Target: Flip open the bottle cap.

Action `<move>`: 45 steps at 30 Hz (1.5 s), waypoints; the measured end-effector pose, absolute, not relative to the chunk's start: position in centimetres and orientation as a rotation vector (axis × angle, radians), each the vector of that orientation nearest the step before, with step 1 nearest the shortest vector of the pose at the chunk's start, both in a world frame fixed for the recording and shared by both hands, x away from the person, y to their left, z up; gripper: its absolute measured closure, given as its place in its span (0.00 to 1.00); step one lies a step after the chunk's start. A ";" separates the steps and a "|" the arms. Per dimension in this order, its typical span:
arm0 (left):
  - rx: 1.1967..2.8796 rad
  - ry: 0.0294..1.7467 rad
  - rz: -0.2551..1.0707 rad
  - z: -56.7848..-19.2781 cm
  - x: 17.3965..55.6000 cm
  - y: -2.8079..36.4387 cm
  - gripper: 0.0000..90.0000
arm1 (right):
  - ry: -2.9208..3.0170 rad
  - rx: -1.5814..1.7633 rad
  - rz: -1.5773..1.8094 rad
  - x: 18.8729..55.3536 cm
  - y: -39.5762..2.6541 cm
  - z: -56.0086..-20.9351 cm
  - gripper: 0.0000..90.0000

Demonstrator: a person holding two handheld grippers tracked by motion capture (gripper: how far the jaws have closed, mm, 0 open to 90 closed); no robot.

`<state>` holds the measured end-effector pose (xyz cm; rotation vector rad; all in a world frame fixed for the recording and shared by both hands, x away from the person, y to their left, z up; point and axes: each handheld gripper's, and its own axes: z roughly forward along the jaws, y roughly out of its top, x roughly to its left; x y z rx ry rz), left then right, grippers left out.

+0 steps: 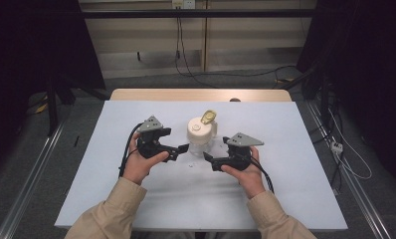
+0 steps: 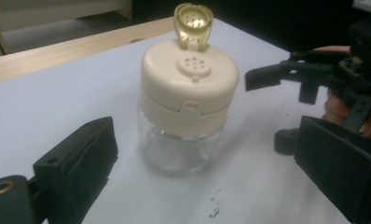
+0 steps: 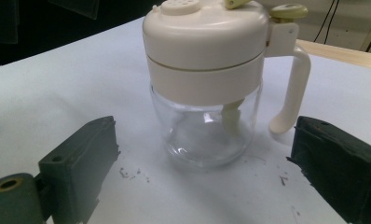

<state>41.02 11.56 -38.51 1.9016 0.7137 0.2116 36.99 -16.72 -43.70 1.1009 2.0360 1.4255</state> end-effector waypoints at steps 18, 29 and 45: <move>1.917 0.753 0.208 -41.5 39.3 15.6 0.06 | 2.027 1.088 1.429 34.5 -19.1 -43.8 0.08; 1.931 0.768 0.218 -42.4 38.6 16.9 0.06 | 1.991 1.107 1.448 33.2 -21.0 -43.6 0.07; 1.925 0.749 0.229 -42.4 37.7 18.0 0.07 | 2.026 1.082 1.438 31.2 -23.1 -44.2 0.05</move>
